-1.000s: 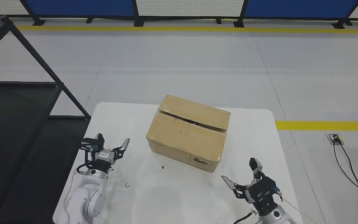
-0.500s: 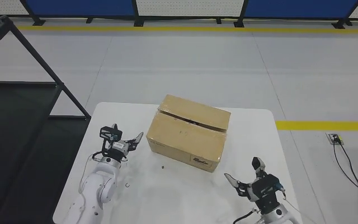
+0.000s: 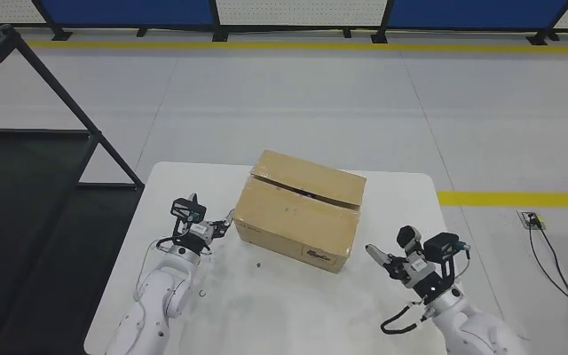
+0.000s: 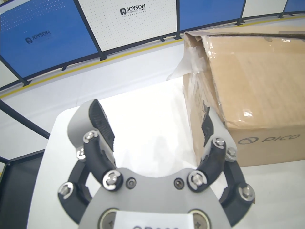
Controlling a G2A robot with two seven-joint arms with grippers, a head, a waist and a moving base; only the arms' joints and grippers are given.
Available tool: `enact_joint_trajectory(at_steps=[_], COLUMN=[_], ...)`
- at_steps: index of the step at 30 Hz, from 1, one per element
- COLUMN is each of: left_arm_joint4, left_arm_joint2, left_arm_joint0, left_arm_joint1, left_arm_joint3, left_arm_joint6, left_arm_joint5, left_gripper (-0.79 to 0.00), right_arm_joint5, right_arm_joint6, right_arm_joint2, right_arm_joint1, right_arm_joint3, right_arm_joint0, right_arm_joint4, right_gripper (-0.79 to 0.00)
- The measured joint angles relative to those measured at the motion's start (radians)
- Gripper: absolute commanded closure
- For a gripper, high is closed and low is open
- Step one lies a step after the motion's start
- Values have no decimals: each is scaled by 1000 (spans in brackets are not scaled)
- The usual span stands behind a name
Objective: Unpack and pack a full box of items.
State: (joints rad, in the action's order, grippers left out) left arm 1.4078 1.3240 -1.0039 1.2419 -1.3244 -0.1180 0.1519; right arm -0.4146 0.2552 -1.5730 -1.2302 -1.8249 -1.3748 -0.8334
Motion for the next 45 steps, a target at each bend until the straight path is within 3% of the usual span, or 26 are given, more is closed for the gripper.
enact_joint_trajectory(at_steps=[3, 15, 25, 34, 45], left_arm_joint4=[4, 13, 1, -66, -74], left_arm_joint2=[-7, -18, 16, 106, 121], left_arm_joint0=[-3, -48, -131, -246, -276], left_arm_joint1=[1, 2, -4, -14, -15], left_arm_joint3=[-7, -89, -156, -204, -215], left_arm_joint6=[-3, -2, -39, -100, -111], left_arm_joint5=[3, 27, 21, 13, 14], left_gripper=[-785, -785, -785, -785, -785], right_arm_joint5=[-4, 50, 100, 70, -35], right_arm_joint6=[82, 97, 370, 544, 669], right_arm_joint2=[-11, 10, 47, 85, 56], right_arm_joint1=[3, 1, 7, 16, 36], right_arm_joint3=[34, 46, 184, 324, 329], right_arm_joint0=[41, 78, 289, 417, 417], right_arm_joint4=[110, 118, 380, 501, 700], right_gripper=[-785, -785, -785, -785, -785])
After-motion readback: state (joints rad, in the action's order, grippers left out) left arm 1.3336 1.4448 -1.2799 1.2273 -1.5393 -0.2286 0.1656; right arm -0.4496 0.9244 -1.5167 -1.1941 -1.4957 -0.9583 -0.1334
